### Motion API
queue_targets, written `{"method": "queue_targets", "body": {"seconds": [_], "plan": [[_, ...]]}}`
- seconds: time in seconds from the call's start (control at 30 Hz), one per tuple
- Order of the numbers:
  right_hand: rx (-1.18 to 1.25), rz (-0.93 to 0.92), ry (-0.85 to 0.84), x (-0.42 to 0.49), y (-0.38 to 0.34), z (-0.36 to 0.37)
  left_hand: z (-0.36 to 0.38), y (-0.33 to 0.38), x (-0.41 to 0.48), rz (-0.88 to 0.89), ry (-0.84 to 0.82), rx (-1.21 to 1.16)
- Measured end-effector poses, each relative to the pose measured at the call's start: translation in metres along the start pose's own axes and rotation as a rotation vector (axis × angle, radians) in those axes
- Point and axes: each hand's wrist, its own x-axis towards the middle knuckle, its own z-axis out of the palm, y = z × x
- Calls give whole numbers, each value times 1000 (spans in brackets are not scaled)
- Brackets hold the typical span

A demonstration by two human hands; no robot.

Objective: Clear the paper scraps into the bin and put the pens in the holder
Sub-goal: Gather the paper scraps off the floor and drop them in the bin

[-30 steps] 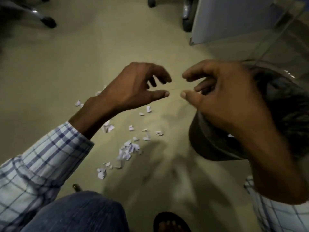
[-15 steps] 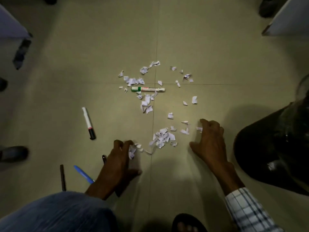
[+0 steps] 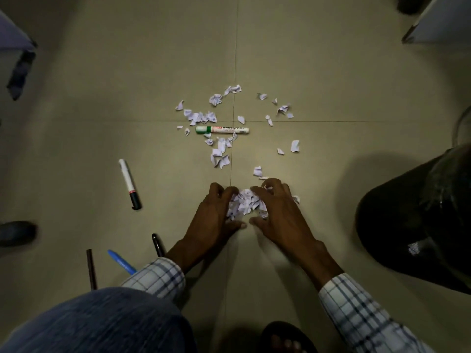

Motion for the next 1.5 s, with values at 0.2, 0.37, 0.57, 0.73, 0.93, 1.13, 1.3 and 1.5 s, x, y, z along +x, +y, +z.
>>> {"method": "queue_targets", "body": {"seconds": [0.2,0.37,0.57,0.73,0.93,1.13,1.3,1.5], "plan": [[60,-41,136,5,4,13,-4,7,15,31,-35,-36],[62,-16,156,9,2,19,-2,13,23,59,-45,-38],[124,90,250,2,-2,-15,-29,27,36,109,-85,32],[139,98,345,-1,-28,-88,-88,73,49,291,3,78],[65,49,688,-45,-49,-212,-157,182,62,541,75,109],[55,210,859,-108,-3,-291,-156,300,70,785,39,102],[26,400,877,-153,41,-302,-114,364,67,917,-55,156],[24,556,680,-180,70,-304,-94,387,62,972,-162,216]]}}
